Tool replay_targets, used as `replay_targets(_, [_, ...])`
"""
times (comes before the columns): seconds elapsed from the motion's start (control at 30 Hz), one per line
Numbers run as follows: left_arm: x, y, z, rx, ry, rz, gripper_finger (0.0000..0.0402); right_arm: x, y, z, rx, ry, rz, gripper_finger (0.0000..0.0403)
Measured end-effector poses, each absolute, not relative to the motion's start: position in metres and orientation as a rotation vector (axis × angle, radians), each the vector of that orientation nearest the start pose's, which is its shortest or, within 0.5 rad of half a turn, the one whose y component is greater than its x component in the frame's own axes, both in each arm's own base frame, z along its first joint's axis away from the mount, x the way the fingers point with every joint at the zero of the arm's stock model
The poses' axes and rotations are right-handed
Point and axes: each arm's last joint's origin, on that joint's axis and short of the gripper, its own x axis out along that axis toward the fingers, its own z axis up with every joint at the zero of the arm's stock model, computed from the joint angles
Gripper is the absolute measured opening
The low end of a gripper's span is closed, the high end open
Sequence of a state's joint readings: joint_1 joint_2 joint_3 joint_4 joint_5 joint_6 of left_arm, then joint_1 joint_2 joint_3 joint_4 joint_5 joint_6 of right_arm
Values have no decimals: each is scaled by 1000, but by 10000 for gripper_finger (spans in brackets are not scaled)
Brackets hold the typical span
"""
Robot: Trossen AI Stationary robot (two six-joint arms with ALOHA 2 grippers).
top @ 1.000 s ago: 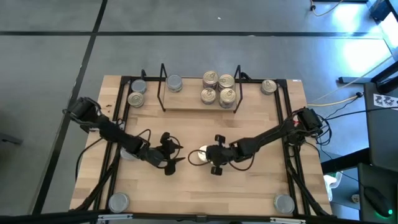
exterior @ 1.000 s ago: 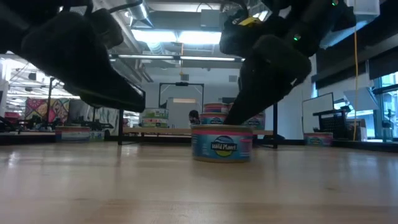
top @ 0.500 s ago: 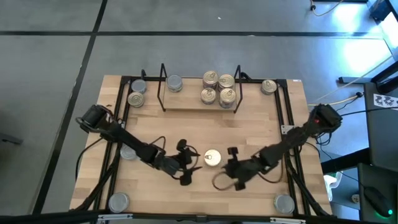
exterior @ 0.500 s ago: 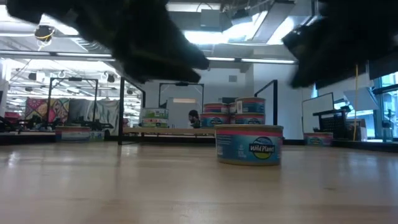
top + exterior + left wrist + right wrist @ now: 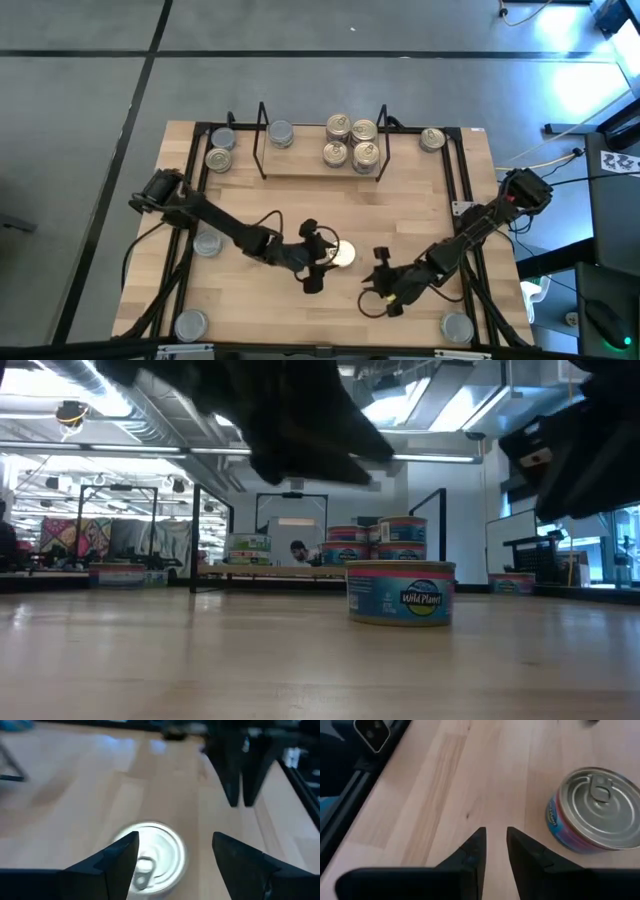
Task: Stack canned seafood by type on shelf
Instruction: Stack the blue-pink tuna can on top of the other blue-pink can on the shelf
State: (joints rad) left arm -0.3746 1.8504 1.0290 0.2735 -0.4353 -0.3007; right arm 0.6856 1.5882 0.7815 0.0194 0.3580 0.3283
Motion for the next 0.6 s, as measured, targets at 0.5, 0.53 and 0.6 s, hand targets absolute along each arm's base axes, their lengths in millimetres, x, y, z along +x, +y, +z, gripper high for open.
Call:
replay_targets(0.5, [384,-90,134,-58,561,40,253,248,178,154,-117,757,129,238])
replay_targets(0.53, [385,-89,133,-55,562,36,253,248,177,154,-124,752,120,251])
replay_targets(0.6, [386,-89,130,-55,564,19,253,248,177,155,-140,742,102,272])
